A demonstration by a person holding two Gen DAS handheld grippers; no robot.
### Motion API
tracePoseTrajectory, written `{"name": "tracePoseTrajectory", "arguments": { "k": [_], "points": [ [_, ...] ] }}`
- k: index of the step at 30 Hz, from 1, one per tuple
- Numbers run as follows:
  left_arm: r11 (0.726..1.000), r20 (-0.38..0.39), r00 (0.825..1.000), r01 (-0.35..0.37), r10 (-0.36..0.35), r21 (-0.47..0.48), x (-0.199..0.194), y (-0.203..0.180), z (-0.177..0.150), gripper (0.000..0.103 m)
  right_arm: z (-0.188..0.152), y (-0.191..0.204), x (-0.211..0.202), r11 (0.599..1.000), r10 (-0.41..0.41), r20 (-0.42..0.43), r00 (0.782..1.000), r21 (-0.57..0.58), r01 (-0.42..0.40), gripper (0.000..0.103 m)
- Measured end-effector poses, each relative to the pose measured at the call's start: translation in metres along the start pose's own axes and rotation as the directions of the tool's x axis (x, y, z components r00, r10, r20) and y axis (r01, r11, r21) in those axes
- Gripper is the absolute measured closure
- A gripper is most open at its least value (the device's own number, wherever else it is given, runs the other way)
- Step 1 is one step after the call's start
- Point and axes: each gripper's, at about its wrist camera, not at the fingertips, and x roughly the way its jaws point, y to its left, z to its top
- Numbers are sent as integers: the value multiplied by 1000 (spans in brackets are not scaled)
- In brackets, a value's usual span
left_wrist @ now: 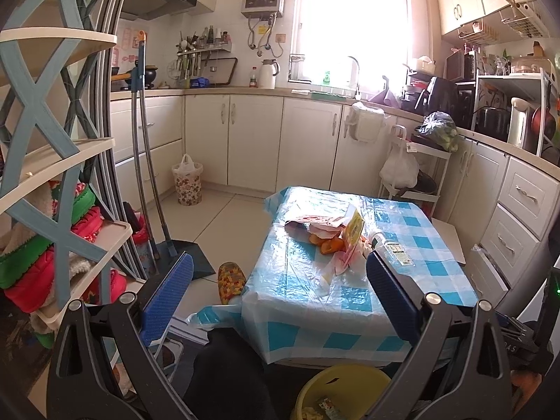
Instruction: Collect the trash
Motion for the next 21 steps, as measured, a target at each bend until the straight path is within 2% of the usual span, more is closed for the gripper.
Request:
{"name": "tracePoseTrajectory", "arguments": {
  "k": [7,21],
  "points": [
    [999,-38,999,-2,3,33,8,-6,-4,7,0,-1,0,1000,2,2,1000,-2,-2,14],
    [999,-42,999,-13,14,37,9,-2,-4,7,-2,8,2,999,-1,-5,1000,-37,1,14]
  ]
}}
